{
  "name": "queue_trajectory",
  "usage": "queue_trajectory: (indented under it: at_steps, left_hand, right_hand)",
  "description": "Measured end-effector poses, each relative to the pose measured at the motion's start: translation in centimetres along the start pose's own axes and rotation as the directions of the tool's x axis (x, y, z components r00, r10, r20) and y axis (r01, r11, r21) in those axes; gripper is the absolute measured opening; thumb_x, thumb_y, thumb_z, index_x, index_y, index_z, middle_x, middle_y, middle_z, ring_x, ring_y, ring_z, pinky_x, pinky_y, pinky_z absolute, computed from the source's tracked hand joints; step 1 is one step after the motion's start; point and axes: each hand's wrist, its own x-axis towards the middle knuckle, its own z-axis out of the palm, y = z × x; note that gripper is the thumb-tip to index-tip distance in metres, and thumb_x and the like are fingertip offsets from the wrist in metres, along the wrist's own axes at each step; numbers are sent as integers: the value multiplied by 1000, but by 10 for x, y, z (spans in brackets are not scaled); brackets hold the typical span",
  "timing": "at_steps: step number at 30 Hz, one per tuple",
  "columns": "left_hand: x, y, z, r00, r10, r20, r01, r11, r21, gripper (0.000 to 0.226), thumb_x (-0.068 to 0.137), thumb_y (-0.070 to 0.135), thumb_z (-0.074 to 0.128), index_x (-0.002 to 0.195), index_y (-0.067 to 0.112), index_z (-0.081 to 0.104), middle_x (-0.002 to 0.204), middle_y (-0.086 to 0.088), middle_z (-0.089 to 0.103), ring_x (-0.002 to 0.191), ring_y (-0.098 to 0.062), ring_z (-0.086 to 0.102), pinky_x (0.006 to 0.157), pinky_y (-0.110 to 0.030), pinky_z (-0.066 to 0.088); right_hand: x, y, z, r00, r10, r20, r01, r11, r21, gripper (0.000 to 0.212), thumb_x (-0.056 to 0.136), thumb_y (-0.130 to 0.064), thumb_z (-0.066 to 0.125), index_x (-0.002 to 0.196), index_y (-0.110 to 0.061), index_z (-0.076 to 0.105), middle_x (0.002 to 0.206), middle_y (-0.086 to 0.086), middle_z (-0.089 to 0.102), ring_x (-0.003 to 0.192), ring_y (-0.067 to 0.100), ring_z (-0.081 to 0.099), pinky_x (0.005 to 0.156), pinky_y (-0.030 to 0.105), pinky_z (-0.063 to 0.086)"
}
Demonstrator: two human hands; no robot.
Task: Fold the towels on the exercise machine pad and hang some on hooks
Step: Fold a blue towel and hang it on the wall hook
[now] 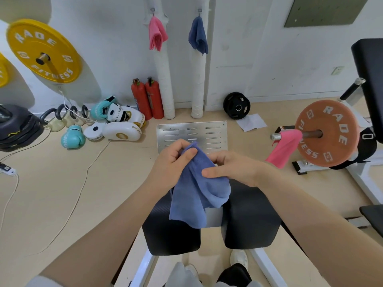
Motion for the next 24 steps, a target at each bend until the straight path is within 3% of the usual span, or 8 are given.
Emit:
queue_trajectory:
  at_steps: [2,6,9,11,15,17,21,24]
  left_hand:
    - [2,0,0,1000,16,14,-16,1000,-1,14,93,18,50,83,15,59,73,7,56,67,-1,49,67,-15,39]
    - [7,3,4,1000,17,0,-17,1000,-10,23,95,10,45,86,25,59,73,18,61,69,7,52,68,-8,40]
    - [14,9,11,998,10,-58,-11,1000,-26,25,96,14,43,84,29,59,72,26,62,71,8,54,69,-7,39]
    - [19,17,17,998,-21,-62,12,990,-142,26,97,12,42,81,24,60,69,23,65,70,8,56,68,-6,41]
    - [30,26,28,992,-105,-67,82,955,-284,23,97,14,42,83,19,60,71,15,64,70,1,57,70,-14,44]
    - [38,26,33,983,-149,-105,113,952,-286,22,97,18,42,84,19,59,76,7,60,73,-4,53,71,-18,42]
    - [53,30,41,974,-142,-179,108,976,-191,24,98,22,40,81,23,57,73,9,54,61,7,49,58,-5,39]
    - [61,35,43,956,-182,-232,120,959,-257,21,97,22,43,81,24,57,73,8,55,60,8,51,62,-10,43]
  right_hand:
    - [0,-4,-5,999,41,19,-39,993,-112,39,77,-29,60,93,6,60,78,9,51,71,15,47,58,17,40]
    - [-1,-11,-16,996,86,-22,-89,970,-227,28,86,-19,64,85,9,62,69,9,45,56,9,39,55,17,34]
    - [5,-9,-15,978,-20,-206,-51,941,-335,28,84,-19,64,64,1,60,59,7,42,55,11,36,56,22,31]
    - [8,-7,-15,954,-110,-280,-15,912,-409,36,84,-19,65,52,-9,51,52,3,35,53,13,32,55,26,28]
    - [1,-3,-30,957,-137,-254,46,942,-332,32,83,-21,67,69,7,63,71,20,45,67,22,44,67,32,36]
    - [-4,-1,-39,962,-125,-241,50,954,-295,27,83,-22,67,77,4,68,82,13,49,79,23,49,78,32,40]
    - [-7,1,-48,915,-216,-339,84,927,-365,34,86,-20,63,77,13,60,69,1,40,67,14,41,67,26,34]
    - [-7,1,-51,927,-255,-274,160,932,-326,35,87,-21,61,70,8,55,67,1,41,64,12,40,63,22,34]
